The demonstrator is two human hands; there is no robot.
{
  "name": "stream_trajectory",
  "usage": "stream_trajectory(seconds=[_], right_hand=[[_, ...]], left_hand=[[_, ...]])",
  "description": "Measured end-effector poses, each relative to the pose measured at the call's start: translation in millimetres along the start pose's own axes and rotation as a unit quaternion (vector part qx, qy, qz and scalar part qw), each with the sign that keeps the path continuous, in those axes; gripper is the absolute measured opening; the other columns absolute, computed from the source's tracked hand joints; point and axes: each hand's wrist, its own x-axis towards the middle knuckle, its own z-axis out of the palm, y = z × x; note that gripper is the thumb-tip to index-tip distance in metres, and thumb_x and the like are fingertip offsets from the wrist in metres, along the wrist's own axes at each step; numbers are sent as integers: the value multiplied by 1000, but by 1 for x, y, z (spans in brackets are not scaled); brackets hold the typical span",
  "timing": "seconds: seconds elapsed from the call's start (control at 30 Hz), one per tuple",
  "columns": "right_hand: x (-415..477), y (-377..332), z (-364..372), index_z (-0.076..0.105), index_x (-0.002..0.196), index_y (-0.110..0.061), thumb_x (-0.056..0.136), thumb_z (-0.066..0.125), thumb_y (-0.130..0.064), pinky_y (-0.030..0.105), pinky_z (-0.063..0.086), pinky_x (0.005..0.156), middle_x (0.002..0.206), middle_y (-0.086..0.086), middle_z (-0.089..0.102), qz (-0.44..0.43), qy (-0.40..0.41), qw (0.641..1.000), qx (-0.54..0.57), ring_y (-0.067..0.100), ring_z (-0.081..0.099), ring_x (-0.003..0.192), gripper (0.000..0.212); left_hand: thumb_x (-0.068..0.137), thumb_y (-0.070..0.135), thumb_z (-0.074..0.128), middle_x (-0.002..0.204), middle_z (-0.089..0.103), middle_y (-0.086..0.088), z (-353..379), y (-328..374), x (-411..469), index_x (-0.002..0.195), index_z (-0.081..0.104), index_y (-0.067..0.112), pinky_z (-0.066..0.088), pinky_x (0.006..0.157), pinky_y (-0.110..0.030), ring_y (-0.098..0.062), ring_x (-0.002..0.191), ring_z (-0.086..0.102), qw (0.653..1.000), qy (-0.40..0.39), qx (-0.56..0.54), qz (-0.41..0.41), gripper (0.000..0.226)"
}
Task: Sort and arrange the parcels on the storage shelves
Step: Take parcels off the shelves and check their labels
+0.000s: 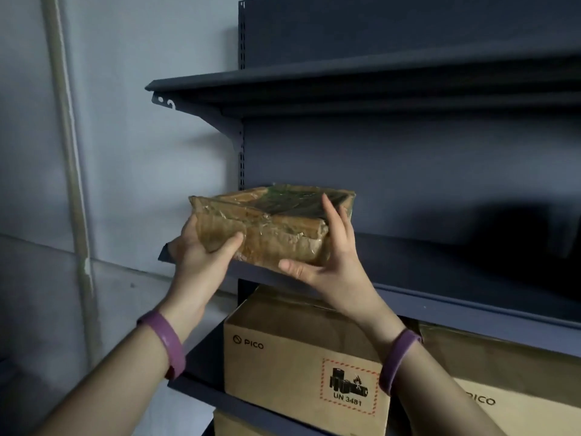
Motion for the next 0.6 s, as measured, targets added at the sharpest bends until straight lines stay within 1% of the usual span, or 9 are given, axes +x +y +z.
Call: stream_trajectory(seconds=[0.1, 0.17, 0.23, 0.3, 0.33, 0.4, 0.47, 0.5, 0.6], right_hand=[[4, -2, 13, 21, 148, -29, 63, 90, -25, 38, 10, 123, 161, 0, 4, 5, 37, 997, -72, 8, -6, 149, 110], [4, -4, 23, 24, 145, -18, 59, 91, -14, 46, 15, 123, 159, 4, 7, 12, 59, 992, -115, 16, -1, 151, 109], [1, -8, 32, 25, 143, -14, 59, 91, -16, 47, 19, 121, 159, 4, 8, 11, 78, 982, -171, 18, 3, 150, 107], [-2, -14, 41, 24, 144, -15, 62, 89, -25, 45, 20, 120, 160, 4, 7, -1, 92, 968, -233, 17, 5, 149, 105], [-5, -18, 44, 25, 143, -15, 63, 88, -29, 44, 21, 118, 160, 4, 9, -8, 98, 960, -262, 16, 6, 148, 103], [-13, -28, 51, 28, 143, -16, 65, 85, -36, 45, 24, 114, 159, 6, 13, -25, 108, 944, -309, 19, 9, 148, 98], [-23, -39, 57, 30, 143, -17, 65, 84, -39, 50, 29, 109, 157, 8, 19, -53, 110, 933, -340, 23, 14, 148, 97], [-28, -43, 60, 30, 145, -19, 65, 84, -41, 52, 30, 106, 156, 8, 21, -72, 109, 928, -349, 23, 15, 148, 98], [-43, -54, 62, 21, 151, -27, 76, 72, -49, 50, 27, 107, 158, 3, 19, -114, 79, 929, -342, 17, 8, 149, 93]], left_hand=[[75, 53, 72, 144, 27, -1, -2, -5, 7, 148, 25, 34, 39, 106, -40, -17, 128, 41, 999, -26, 17, -20, 88], [68, 62, 72, 154, 19, -2, -4, -7, 10, 149, 23, 36, 36, 110, -46, -20, 138, 32, 996, -83, 15, -31, 98], [61, 69, 73, 159, 7, 6, -7, -7, 9, 150, 16, 41, 34, 112, -49, -20, 143, 24, 991, -125, -9, -47, 110], [53, 72, 73, 160, 4, 11, -11, -6, 6, 149, 12, 45, 33, 112, -48, -18, 144, 22, 984, -157, -52, -70, 117], [53, 71, 75, 160, 9, 12, -12, -3, 5, 148, 12, 46, 36, 110, -46, -19, 142, 27, 977, -169, -90, -89, 118], [55, 66, 78, 149, 36, 8, -14, 4, 3, 145, 24, 46, 45, 100, -47, -22, 131, 45, 957, -187, -175, -135, 106], [58, 63, 78, 122, 61, 9, -12, 13, 5, 120, 51, 46, 52, 90, -51, -22, 112, 61, 943, -189, -221, -160, 70], [60, 62, 78, 113, 68, 6, -10, 17, 5, 112, 57, 43, 54, 86, -51, -22, 104, 66, 939, -188, -234, -169, 58], [64, 58, 79, 100, 75, 1, -8, 26, 9, 110, 64, 29, 57, 82, -44, -19, 88, 73, 933, -182, -244, -194, 56]])
